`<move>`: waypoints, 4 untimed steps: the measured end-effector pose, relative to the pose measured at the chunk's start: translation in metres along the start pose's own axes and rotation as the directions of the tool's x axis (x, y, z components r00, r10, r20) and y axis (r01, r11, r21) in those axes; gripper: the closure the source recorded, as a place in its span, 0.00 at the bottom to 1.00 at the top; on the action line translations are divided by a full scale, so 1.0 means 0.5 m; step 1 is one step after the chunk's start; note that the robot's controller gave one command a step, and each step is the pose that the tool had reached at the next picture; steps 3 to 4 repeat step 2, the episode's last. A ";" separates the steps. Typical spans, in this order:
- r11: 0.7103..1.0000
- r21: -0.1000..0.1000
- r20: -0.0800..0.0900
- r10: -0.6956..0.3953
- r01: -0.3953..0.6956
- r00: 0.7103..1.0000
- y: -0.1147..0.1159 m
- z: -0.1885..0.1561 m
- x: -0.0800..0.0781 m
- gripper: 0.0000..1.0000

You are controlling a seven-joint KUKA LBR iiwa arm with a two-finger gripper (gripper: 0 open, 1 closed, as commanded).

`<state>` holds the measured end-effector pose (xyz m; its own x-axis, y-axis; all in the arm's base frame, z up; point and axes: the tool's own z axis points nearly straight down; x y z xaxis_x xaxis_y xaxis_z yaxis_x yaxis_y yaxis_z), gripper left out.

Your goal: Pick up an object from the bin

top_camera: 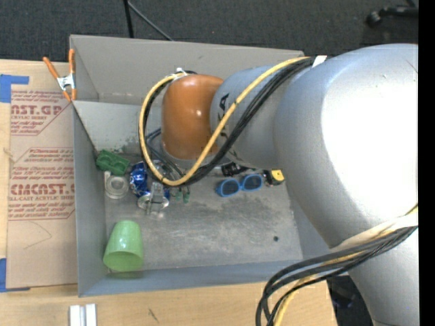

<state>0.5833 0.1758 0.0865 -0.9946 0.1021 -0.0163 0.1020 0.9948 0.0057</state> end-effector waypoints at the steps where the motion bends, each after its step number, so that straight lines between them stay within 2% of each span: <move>1: 0.999 0.021 -0.007 0.031 -0.031 0.999 0.043 0.002 -0.009 1.00; 2: 1.000 0.002 -0.007 0.018 -0.018 1.000 0.038 -0.239 0.017 1.00; 4: 1.000 0.002 -0.007 0.018 -0.018 1.000 0.038 -0.239 0.017 1.00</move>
Offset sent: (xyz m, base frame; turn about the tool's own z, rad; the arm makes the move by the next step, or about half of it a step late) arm 0.0006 0.0298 -0.0071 0.0254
